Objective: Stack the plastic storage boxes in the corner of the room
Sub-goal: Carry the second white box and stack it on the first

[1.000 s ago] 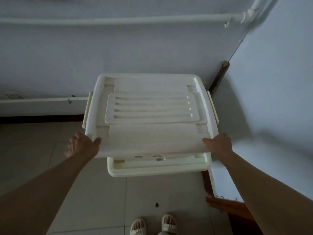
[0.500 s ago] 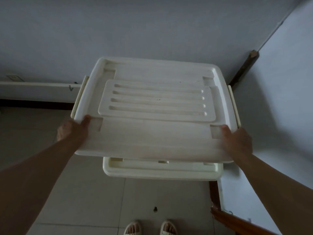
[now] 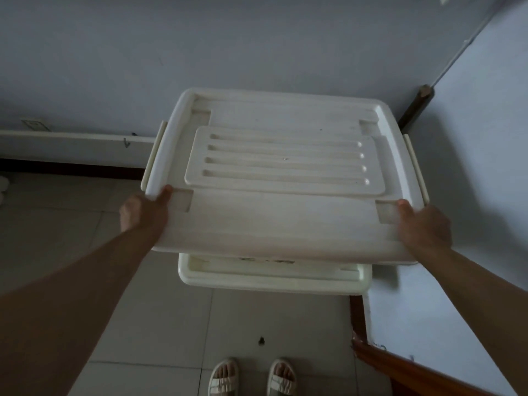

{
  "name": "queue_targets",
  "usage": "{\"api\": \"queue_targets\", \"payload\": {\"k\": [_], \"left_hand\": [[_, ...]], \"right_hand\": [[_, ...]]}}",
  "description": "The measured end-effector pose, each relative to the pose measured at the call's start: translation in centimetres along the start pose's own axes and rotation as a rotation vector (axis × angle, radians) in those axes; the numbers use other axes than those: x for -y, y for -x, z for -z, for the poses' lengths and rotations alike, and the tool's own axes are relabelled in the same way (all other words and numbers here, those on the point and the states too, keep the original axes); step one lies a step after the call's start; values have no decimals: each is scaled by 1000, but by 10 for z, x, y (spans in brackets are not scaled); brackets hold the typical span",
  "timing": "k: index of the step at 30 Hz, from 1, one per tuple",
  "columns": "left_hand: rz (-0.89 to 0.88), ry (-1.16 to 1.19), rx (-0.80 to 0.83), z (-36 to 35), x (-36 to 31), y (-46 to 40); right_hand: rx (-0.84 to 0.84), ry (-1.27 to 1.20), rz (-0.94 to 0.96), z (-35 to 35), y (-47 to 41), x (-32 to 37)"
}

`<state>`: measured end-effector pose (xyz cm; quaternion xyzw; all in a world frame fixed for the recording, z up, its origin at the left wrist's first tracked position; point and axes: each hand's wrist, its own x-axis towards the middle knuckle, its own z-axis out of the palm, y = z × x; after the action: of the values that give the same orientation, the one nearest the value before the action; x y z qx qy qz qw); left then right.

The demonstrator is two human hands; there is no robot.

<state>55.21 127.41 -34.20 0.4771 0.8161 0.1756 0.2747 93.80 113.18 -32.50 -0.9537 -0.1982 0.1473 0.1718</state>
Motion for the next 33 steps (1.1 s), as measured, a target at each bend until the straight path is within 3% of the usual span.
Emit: {"api": "queue_targets", "payload": {"k": [24, 33], "left_hand": [[-1, -67, -65, -32, 14, 10], [-1, -123, 36, -24, 8, 16]], "right_hand": [[-1, -6, -44, -27, -4, -30], [56, -14, -4, -21, 6, -36]]}}
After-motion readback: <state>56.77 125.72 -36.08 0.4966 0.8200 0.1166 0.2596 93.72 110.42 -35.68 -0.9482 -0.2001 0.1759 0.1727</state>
